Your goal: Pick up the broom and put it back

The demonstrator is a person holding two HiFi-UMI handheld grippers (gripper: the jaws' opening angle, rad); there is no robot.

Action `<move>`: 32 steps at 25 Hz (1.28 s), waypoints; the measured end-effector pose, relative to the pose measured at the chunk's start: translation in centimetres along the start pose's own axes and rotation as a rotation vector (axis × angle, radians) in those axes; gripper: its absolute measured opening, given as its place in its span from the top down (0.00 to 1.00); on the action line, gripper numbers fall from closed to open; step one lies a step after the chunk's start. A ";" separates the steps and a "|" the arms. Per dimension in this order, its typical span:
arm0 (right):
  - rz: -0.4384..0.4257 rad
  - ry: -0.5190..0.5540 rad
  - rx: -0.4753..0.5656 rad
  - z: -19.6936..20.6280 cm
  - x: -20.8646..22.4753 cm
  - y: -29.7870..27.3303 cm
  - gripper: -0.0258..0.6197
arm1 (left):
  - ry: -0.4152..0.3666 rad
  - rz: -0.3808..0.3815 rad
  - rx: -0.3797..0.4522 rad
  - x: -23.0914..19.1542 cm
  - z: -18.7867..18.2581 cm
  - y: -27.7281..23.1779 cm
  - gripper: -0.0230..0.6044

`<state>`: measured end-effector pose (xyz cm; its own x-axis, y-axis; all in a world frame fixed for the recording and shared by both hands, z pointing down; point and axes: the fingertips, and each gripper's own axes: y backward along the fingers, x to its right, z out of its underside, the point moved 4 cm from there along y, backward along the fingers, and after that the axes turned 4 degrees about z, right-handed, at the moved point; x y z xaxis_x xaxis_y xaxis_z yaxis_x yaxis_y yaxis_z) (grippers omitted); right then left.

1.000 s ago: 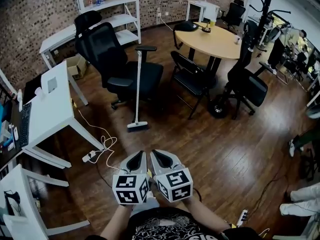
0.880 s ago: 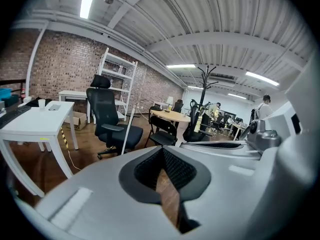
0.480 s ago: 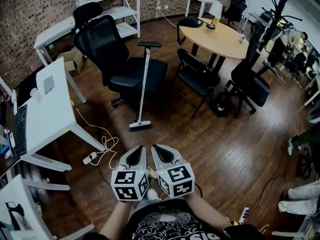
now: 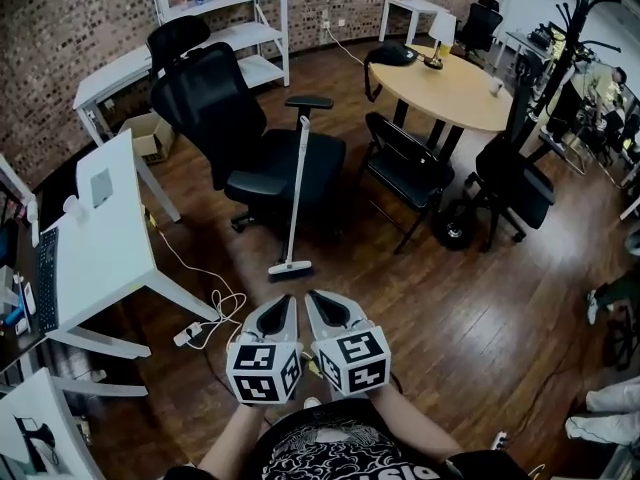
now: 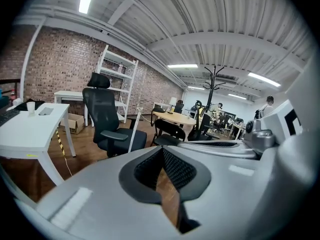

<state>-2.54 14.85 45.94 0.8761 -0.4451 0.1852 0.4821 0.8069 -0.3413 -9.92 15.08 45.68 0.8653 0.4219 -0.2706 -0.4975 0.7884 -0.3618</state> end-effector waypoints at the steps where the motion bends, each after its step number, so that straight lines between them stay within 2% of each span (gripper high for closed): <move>1: -0.003 -0.002 0.003 -0.4 0.7 -0.8 0.96 | -0.001 -0.002 0.000 -0.3 -0.5 -0.9 0.96; 12: -0.070 -0.006 0.005 -5.8 8.8 -9.5 0.96 | 0.008 -0.053 -0.012 -2.4 -6.0 -12.1 0.96; 20: -0.108 -0.033 0.006 -8.3 14.4 -13.5 0.95 | -0.002 -0.090 -0.024 -2.6 -8.8 -18.4 0.96; 26: -0.150 -0.036 -0.002 -9.9 17.5 -16.4 0.94 | 0.004 -0.136 -0.035 -2.8 -10.0 -21.5 0.96; 32: -0.165 -0.038 -0.025 -10.3 18.2 -19.3 0.91 | 0.019 -0.152 -0.032 -4.2 -11.0 -23.0 0.96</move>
<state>4.09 -12.87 46.41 0.7849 -0.5550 0.2755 0.6194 0.7142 -0.3259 -2.77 -9.75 45.36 0.9295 0.2902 -0.2276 -0.3631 0.8277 -0.4278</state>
